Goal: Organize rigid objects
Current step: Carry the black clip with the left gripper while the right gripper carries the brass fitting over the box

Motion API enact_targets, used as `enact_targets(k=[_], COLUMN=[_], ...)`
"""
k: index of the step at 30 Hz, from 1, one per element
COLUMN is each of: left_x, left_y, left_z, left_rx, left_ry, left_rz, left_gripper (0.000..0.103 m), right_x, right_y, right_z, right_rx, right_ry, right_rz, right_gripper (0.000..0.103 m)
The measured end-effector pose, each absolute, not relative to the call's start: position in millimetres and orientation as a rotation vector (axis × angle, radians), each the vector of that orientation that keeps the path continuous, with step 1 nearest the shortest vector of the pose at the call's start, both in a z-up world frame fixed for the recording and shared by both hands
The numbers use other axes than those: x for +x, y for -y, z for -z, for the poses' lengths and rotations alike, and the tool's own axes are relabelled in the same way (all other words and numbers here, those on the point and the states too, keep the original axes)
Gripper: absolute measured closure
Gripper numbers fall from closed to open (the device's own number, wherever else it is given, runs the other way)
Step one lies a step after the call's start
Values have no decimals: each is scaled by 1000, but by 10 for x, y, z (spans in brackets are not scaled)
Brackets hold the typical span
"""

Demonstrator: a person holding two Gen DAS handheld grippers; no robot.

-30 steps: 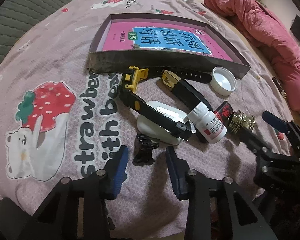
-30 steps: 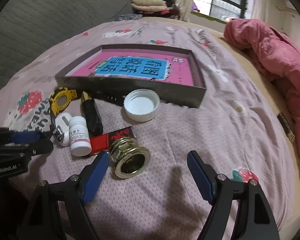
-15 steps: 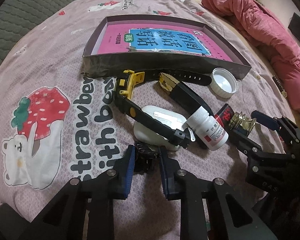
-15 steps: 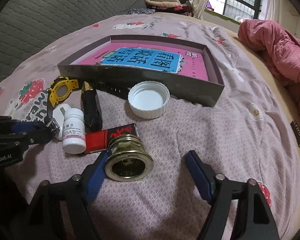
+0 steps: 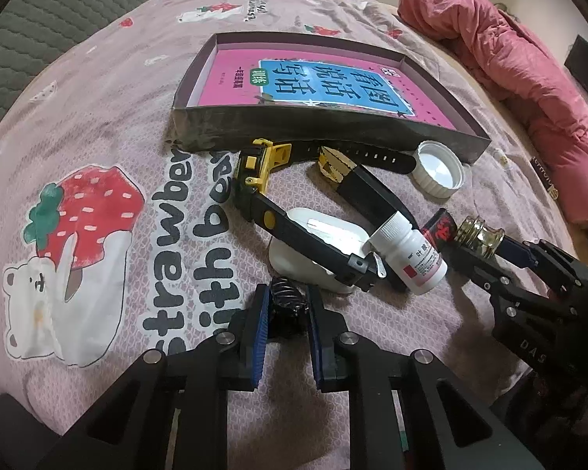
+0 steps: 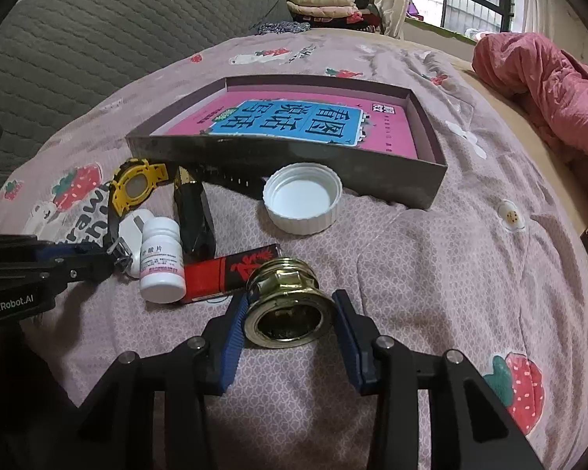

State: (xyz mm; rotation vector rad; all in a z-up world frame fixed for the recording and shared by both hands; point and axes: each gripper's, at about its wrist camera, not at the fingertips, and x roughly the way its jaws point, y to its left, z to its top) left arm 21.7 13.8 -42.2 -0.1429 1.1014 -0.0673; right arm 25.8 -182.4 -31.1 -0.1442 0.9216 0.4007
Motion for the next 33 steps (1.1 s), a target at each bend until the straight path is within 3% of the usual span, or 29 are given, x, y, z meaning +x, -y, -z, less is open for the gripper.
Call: enact_targets(k=[33], left_x=[242], left_y=[-509], left_z=[-37], left_rx=[-233], left_ry=[-918], left_rz=[78], left_gripper=[85], right_x=[330], right_y=[1951], right_z=[0], right_rx=[-76], right_ry=[-822], right_rz=[-368], right_gripper=[59])
